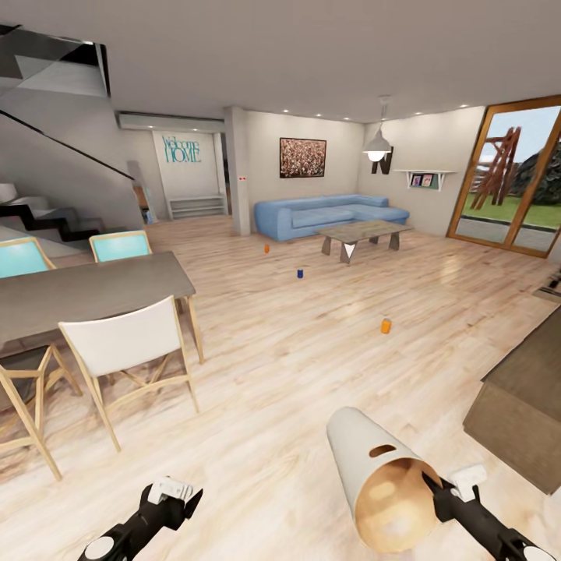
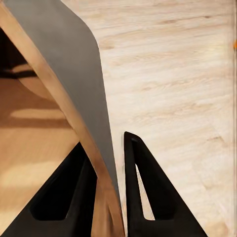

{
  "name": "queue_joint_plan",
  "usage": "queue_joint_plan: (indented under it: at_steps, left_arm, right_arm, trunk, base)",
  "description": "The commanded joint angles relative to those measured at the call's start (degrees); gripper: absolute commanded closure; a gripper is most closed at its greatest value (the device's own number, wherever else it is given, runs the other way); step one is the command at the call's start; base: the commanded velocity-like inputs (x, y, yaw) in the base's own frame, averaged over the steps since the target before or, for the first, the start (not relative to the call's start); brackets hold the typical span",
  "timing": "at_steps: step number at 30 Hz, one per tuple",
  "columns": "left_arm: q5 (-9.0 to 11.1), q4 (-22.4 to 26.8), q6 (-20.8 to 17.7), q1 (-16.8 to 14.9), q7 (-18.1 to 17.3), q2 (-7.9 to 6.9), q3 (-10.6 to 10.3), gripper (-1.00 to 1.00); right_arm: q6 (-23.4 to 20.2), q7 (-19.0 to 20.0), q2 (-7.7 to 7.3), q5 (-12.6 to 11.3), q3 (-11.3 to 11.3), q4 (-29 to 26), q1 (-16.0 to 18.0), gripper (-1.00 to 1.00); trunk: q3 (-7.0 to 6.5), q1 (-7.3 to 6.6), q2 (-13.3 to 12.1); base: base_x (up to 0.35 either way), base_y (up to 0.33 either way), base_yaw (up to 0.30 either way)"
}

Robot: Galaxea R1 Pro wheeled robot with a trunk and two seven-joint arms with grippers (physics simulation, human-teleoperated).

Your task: Put the three can of soda from the living room inside the tash can in the kitchen.

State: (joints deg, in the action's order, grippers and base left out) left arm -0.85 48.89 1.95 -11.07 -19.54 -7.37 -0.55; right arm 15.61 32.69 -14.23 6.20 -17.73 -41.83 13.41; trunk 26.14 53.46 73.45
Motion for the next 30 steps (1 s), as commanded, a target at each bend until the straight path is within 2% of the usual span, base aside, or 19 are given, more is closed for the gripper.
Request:
queue_joint_plan:
  at_steps: [1, 6, 9, 23, 30]
  left_arm:
    - [-0.1, -0.1, 0.0, 0.0, 0.0, 0.0, 0.0, -1.0]
    - [0.2, -0.9, 0.0, 0.0, -0.4, -0.01, 0.2, -1.0]
    - [0.2, -0.9, 0.0, 0.0, -0.4, -0.01, 0.2, -1.0]
    - [0.0, -1.5, 0.8, 0.0, -0.1, -0.02, 0.2, -1.0]
    - [-0.1, -1.5, 1.5, 0.0, 0.0, -0.02, 0.1, -1.0]
  right_arm:
    - [0.0, 0.3, 0.02, -0.7, -0.7, -0.1, 0.0, 1.0]
    - [0.2, 0.5, 0.05, -0.7, -3.8, -0.2, -0.1, 1.0]
    - [0.3, 0.4, 0.02, -0.6, -4.5, -0.2, -0.1, 1.0]
    - [0.6, 0.4, 0.15, -0.7, -5.3, -0.1, -0.1, 1.0]
    - [0.6, 0.3, 0.36, -0.8, -5.3, 0.0, -0.1, 1.0]
  trunk:
    - [-0.01, 0.0, 0.0]
    - [-0.01, 0.0, 0.0]
    - [-0.01, 0.0, 0.0]
    - [-0.02, 0.0, 0.0]
    - [-0.33, 0.0, 0.0]
  base:
    - [0.235, 0.029, 0.0]
    - [0.279, 0.058, 0.0]
    - [0.311, 0.079, 0.0]
    - [0.324, 0.068, -0.001]
    - [0.327, 0.008, -0.108]
